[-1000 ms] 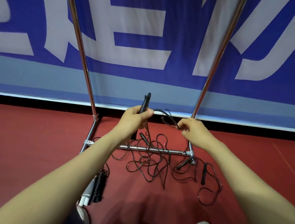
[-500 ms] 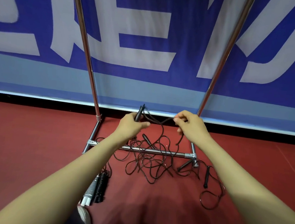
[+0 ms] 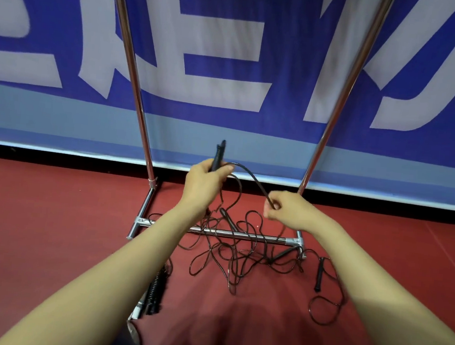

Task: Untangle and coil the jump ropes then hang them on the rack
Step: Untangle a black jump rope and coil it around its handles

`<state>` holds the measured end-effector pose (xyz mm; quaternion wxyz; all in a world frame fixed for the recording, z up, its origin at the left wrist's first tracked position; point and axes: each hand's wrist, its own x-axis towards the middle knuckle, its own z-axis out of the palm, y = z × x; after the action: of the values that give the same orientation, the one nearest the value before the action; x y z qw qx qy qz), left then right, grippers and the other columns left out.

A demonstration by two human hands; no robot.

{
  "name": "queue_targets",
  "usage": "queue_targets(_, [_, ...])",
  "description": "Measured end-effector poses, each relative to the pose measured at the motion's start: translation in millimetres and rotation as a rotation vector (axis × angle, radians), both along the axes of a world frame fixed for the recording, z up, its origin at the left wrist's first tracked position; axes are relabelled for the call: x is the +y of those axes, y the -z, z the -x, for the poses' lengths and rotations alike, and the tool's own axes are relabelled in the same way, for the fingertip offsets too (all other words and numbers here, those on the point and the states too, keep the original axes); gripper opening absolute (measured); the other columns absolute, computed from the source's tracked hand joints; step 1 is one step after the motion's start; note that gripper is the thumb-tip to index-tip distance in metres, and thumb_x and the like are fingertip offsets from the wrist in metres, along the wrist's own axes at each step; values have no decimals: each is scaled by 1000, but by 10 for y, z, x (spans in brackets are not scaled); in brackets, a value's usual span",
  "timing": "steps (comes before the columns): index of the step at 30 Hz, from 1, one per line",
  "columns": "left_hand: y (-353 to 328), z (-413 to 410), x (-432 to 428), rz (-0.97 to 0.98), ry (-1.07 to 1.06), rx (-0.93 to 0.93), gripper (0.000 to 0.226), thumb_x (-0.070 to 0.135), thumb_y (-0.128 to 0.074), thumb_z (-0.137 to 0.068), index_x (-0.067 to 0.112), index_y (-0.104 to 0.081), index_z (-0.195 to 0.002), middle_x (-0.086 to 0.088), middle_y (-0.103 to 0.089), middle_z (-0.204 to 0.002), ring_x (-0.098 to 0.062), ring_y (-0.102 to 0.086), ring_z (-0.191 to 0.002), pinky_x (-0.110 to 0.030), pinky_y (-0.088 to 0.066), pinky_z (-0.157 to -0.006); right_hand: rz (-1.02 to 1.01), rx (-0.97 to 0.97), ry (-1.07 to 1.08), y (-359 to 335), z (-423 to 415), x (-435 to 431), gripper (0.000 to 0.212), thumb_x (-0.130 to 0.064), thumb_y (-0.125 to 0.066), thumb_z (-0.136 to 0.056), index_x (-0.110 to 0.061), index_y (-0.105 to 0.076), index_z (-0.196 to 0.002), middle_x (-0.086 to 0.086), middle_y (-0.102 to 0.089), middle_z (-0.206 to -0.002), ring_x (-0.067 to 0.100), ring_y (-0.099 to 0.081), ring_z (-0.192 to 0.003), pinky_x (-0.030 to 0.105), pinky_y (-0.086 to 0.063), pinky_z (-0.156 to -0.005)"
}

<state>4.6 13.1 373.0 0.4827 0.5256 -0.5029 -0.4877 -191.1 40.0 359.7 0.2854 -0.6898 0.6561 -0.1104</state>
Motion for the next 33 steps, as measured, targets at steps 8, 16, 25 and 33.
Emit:
queue_targets(8, [71, -188, -29, -147, 125, -393, 39, 13, -77, -79, 9, -54, -110, 0, -54, -78, -13, -52, -66, -20, -43, -59, 226, 19, 85, -79, 192, 31, 5, -23, -64, -91, -20, -67, -92, -7, -66, -86, 13, -59, -83, 26, -42, -71])
queue_targets(16, [74, 65, 142, -19, 357, -411, 21, 32, -64, -90, 23, -59, -71, 13, -52, -54, -9, -44, -52, -27, -37, -59, 291, -212, -53, -225, -141, 113, 6, -24, -64, -91, -20, -70, -93, -12, -63, -67, 1, -58, -63, 11, -41, -63])
queue_targets(25, [-164, 69, 81, 33, 5, 345, 19, 15, -47, -100, 13, -46, -81, 5, -37, -55, -8, -29, -45, -20, -25, -47, 24, 6, -71, 30, 49, 41, 10, -23, -65, -90, -23, -62, -81, 2, -65, -86, 21, -59, -82, 34, -47, -80])
queue_targets(33, [103, -101, 19, -278, 119, -301, 12, 11, -64, -89, 8, -54, -95, -6, -55, -72, -14, -43, -52, -23, -34, -48, 52, -11, -105, -31, 80, 78, 12, -31, -56, -97, -25, -67, -95, -8, -66, -72, 3, -60, -70, 24, -45, -68])
